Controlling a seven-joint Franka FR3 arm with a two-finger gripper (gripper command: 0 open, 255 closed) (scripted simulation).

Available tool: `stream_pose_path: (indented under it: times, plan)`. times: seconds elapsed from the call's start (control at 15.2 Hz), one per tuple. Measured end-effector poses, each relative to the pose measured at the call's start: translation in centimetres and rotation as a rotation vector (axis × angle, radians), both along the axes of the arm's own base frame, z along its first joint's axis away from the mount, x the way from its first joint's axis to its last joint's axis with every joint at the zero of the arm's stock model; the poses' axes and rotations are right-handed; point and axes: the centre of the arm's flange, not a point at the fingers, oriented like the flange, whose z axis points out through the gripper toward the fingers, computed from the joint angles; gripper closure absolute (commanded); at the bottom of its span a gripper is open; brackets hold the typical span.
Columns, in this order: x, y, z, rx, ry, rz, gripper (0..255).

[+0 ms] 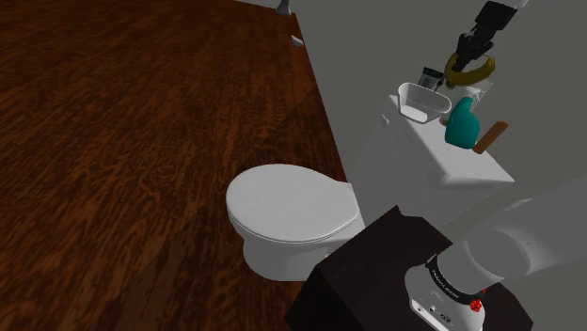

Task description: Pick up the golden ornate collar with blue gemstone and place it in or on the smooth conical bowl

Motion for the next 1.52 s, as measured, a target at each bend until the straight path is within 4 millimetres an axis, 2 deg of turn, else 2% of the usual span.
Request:
stream_pose_path:
  times: [0.33, 0.4, 0.53, 0.79, 1.52]
  plan:
    - [5.3, -3.8, 0.8, 0.0, 0.0, -0.002, 255]
    - [6.4, -5.2, 1.0, -0.001, -0.001, -0.005, 255]
    - [7.7, -5.7, 0.3, -0.001, 0.0, 0.0, 255]
    - [8.3, -5.9, -1.6, -0.001, 0.0, 0.001, 255]
    - [8.2, -5.8, -7.2, -0.001, 0.0, 0.001, 255]
